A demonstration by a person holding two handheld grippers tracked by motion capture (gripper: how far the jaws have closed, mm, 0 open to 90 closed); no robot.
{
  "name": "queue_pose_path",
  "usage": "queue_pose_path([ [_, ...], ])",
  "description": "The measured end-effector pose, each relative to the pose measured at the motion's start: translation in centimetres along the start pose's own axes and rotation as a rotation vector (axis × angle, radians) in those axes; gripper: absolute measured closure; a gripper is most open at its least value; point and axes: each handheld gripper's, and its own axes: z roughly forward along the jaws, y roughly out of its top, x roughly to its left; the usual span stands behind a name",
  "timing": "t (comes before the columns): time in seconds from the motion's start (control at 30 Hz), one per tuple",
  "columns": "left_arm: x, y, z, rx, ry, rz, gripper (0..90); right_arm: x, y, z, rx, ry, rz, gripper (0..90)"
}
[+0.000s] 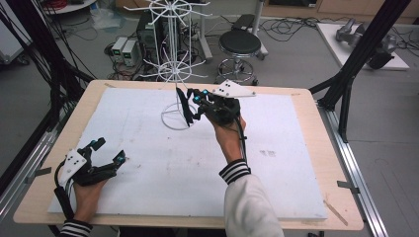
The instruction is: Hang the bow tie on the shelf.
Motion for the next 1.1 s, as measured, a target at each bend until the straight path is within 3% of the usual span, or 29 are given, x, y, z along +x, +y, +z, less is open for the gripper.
queue_pose_path([
  [0.2,0.0,0.0,0.0,-0.002,0.0,-0.002,14.2,-0.1,0.8,0.8,-0.009,-0.004,-0.001,88.0],
  [0.83,0.0,0.0,0.0,0.0,-0.003,-0.004,14.2,-0.9,2.6,2.9,0.04,-0.035,-0.025,88.0],
  [1.1,0.0,0.0,0.0,-0.001,-0.003,-0.004,14.1,-1.5,2.5,3.8,0.055,-0.042,-0.019,88.0],
])
